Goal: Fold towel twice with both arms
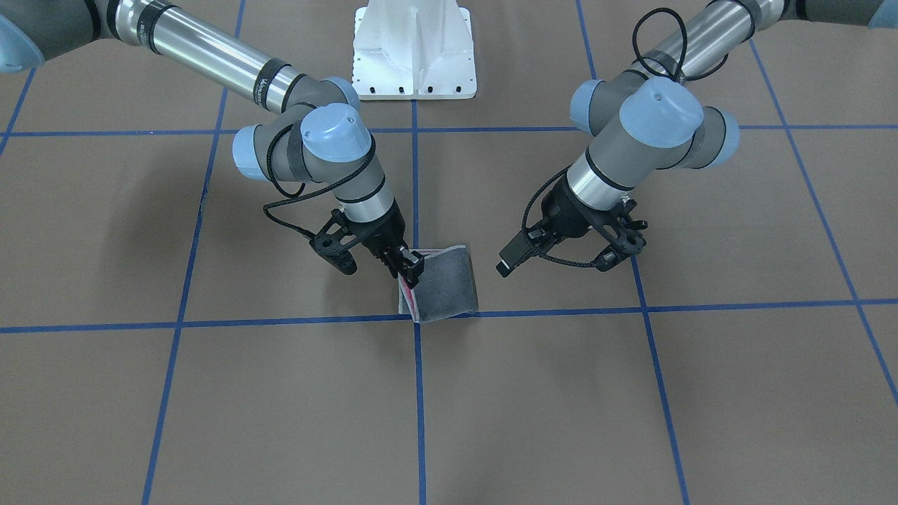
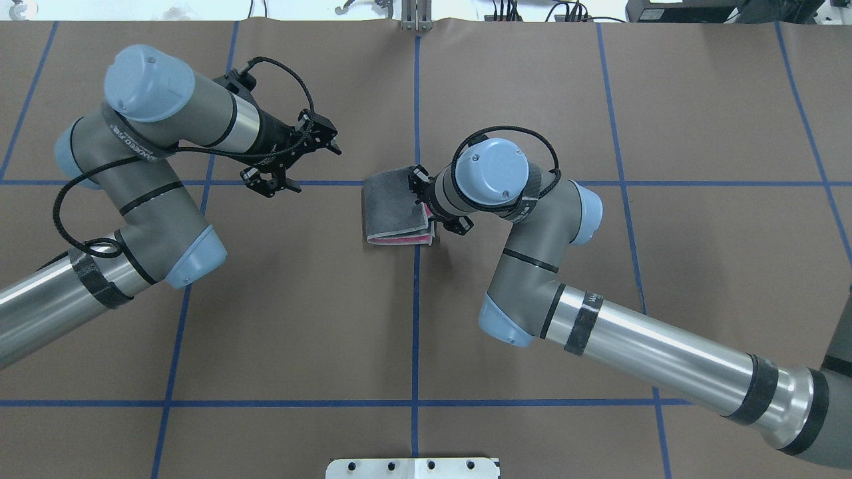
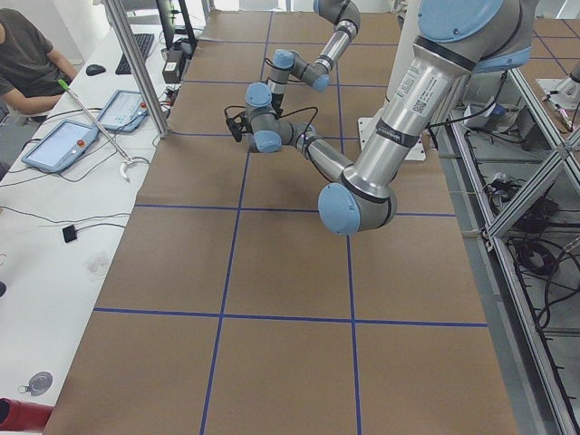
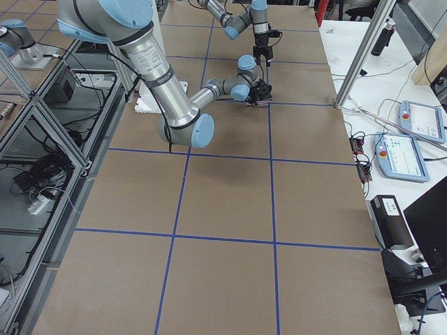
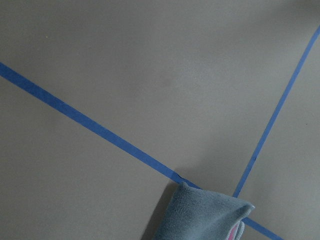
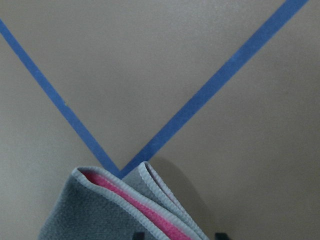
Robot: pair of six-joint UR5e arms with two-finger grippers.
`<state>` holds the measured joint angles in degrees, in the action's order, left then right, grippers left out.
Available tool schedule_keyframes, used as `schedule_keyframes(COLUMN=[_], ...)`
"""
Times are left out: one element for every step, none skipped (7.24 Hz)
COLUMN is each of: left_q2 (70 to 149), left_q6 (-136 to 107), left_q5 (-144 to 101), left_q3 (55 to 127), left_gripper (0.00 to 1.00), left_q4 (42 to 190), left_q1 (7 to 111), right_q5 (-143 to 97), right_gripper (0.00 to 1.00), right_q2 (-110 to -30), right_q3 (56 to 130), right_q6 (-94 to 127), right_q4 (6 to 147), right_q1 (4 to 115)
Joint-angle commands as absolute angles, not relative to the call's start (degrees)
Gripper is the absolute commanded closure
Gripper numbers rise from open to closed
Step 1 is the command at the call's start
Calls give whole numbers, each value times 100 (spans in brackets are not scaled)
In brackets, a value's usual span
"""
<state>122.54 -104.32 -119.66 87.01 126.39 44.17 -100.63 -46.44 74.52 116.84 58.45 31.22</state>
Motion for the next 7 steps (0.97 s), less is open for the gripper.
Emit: schedule_keyframes(left_q2=[12269, 12322, 12357, 12366, 12384, 12384, 12384], left_q6=[-10450, -10459, -10468, -10468, -10468, -10468, -10476], left_q5=[-11953, -11953, -11953, -11953, -11953, -11953, -11953], left_q3=[8692, 8579, 8552, 8552, 8552, 8552, 8552], left_gripper=[0, 0, 0, 0, 0, 0, 0], left_q4=[12639, 12639, 12647, 12639, 12647, 12647, 12639], left_q1=[4403, 4395, 4395, 4395, 4395, 4395, 4395], right_q5=[-10063, -10072, -10072, -10064, -10063, -10063, -10063], right_gripper=[56, 56, 58, 68, 88, 100, 100], right_q2=[-4649, -4658, -4667, -4684, -4685, -4693, -4693], right_q3=[7479, 7506, 7515, 7515, 7523, 7523, 7558], right_q6=[11663, 11663, 11663, 11663, 11663, 11663, 11663], right_q4=[5897, 5915, 5915, 5915, 5915, 5906, 5915], right_q1=[3129, 3120, 3120, 3111, 3111, 3103, 3103])
